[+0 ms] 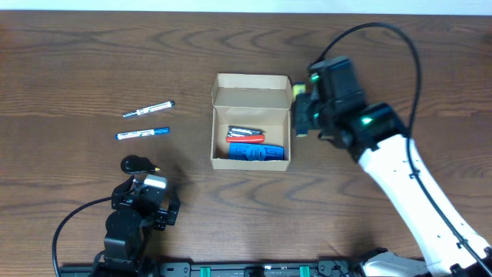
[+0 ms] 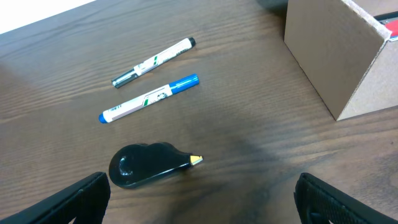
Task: Pack container
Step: 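Place the yellow highlighter into the box's right side, release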
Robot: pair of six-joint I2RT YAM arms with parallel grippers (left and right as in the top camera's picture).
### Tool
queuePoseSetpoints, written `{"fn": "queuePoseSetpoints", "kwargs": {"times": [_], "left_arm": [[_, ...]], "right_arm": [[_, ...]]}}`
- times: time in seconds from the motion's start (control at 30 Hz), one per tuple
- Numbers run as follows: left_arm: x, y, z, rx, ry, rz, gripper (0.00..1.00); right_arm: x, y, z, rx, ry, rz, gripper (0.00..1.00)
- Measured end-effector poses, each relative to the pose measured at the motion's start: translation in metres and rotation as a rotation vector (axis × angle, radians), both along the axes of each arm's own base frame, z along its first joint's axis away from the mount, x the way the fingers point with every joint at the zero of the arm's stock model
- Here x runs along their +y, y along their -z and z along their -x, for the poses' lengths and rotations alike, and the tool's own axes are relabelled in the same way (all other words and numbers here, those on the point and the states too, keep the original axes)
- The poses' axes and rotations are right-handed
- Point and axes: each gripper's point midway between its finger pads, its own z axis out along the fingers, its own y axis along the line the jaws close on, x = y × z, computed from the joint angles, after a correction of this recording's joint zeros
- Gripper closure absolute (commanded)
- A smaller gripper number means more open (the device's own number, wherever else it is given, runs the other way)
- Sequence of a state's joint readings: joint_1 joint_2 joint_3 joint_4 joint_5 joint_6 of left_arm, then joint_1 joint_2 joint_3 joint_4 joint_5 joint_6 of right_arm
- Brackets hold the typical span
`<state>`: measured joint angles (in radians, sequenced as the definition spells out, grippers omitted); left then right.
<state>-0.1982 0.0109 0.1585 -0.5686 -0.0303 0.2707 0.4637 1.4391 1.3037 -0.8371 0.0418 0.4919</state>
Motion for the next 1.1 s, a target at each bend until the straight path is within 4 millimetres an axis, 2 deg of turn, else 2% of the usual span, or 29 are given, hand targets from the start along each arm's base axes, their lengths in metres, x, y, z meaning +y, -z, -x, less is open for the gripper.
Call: {"fn": "queuePoseSetpoints", "kwargs": {"times": [0.13, 0.37, 0.6, 0.77, 0.87, 0.97, 1.1], "left_arm": [[0.0, 0.0, 0.0, 0.0, 0.0, 0.0, 0.05], [0.0, 0.0, 0.0, 0.0, 0.0, 0.0, 0.05], [0.0, 0.0, 0.0, 0.0, 0.0, 0.0, 0.05], [0.0, 0.0, 0.0, 0.0, 0.0, 0.0, 0.05], [0.0, 0.0, 0.0, 0.0, 0.0, 0.0, 0.05], [0.0, 0.0, 0.0, 0.0, 0.0, 0.0, 0.05], [0.0, 0.0, 0.0, 0.0, 0.0, 0.0, 0.05]], "right_arm": [[0.011, 0.024, 0.009, 0.047, 0.049, 0.029, 0.99], [0.017, 0.065, 0.012, 0.111, 0.094, 0.082, 0.98], [0.026, 0.092, 0.013, 0.162, 0.083, 0.123, 0.99], [0.027, 0.099, 0.014, 0.177, 0.082, 0.136, 0.98], [0.027, 0.099, 0.014, 0.177, 0.082, 0.135, 0.84], [0.027, 0.099, 0.013, 0.175, 0.086, 0.131, 0.75], [0.027, 0.098, 0.012, 0.171, 0.09, 0.129, 0.69]]}}
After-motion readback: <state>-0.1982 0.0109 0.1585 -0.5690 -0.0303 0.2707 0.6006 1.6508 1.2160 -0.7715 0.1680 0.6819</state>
